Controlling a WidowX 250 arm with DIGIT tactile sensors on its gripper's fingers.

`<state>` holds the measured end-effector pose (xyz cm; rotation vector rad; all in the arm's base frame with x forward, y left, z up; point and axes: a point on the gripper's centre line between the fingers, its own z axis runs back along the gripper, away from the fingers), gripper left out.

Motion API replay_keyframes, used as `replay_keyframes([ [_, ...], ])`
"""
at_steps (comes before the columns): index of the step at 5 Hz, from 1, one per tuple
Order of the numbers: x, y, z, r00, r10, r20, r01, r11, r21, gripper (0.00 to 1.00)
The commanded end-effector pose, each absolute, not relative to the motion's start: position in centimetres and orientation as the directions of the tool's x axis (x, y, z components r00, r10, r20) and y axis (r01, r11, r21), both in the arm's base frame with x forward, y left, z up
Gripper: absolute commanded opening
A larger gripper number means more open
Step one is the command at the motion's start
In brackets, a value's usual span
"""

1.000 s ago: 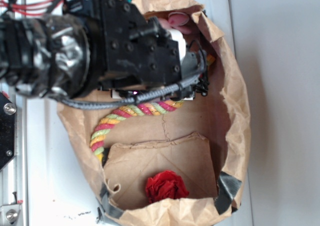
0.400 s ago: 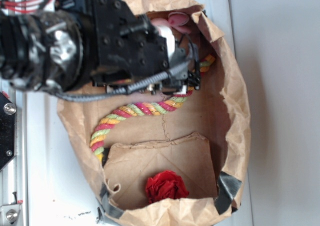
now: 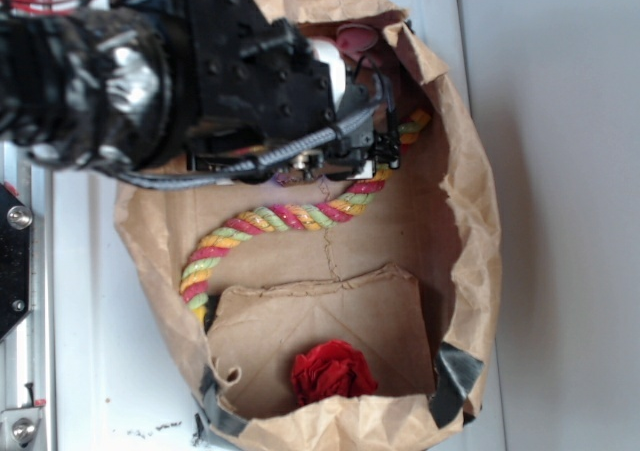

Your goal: Grab the rock.

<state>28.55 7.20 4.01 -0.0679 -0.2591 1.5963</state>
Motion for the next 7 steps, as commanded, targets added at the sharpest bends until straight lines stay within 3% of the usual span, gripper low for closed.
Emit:
replay_keyframes([
  [1,28.7,7.3,3.5,-0.077,0.988,0.134,-0.968,-0.042,-0.246,1.0],
  [3,28.9,7.0,2.5,-0.07,0.985,0.157,-0.973,-0.032,-0.23,1.0],
  [4,28.8,6.8,2.3,-0.074,0.986,0.149,-0.976,-0.041,-0.215,0.0],
  [6,28.6,6.9,3.2,-0.034,0.99,0.136,-0.971,-0.001,-0.241,0.0],
  [7,28.9,6.8,4.1,0.031,0.989,0.143,-0.956,0.071,-0.283,0.0],
])
